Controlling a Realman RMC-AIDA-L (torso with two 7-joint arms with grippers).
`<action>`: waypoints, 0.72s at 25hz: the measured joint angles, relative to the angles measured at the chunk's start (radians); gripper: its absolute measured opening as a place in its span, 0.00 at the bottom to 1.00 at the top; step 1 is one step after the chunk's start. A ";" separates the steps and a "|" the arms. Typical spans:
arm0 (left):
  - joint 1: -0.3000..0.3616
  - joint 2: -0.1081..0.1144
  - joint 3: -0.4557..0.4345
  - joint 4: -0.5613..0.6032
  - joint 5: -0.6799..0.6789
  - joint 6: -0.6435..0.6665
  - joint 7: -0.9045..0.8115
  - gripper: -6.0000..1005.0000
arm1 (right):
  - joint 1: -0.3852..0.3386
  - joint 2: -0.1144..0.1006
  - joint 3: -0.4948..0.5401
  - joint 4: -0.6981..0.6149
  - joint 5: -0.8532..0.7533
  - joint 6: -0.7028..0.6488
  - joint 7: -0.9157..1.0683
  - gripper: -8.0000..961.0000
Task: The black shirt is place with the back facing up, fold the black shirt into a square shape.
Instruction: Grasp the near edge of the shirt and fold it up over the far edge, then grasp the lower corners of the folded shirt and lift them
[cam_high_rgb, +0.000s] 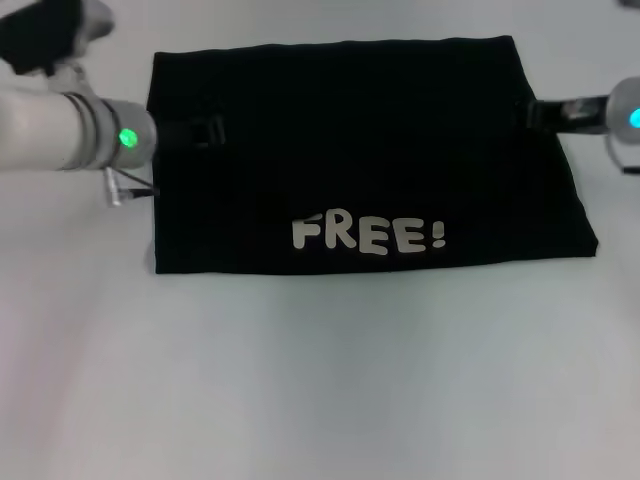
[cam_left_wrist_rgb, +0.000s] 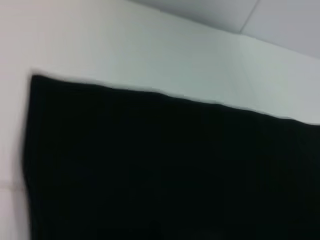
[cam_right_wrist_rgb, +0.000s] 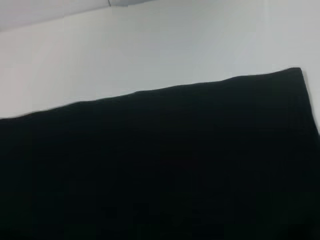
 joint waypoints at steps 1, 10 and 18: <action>0.005 0.017 -0.008 0.017 0.000 0.074 -0.041 0.16 | -0.011 -0.018 0.008 -0.043 0.001 -0.074 0.043 0.16; 0.112 0.111 -0.351 0.109 0.002 0.609 0.043 0.41 | -0.056 -0.073 0.168 -0.255 -0.002 -0.501 0.177 0.55; 0.188 0.078 -0.350 0.083 0.012 0.536 0.197 0.58 | -0.070 -0.076 0.178 -0.247 -0.002 -0.535 0.175 0.84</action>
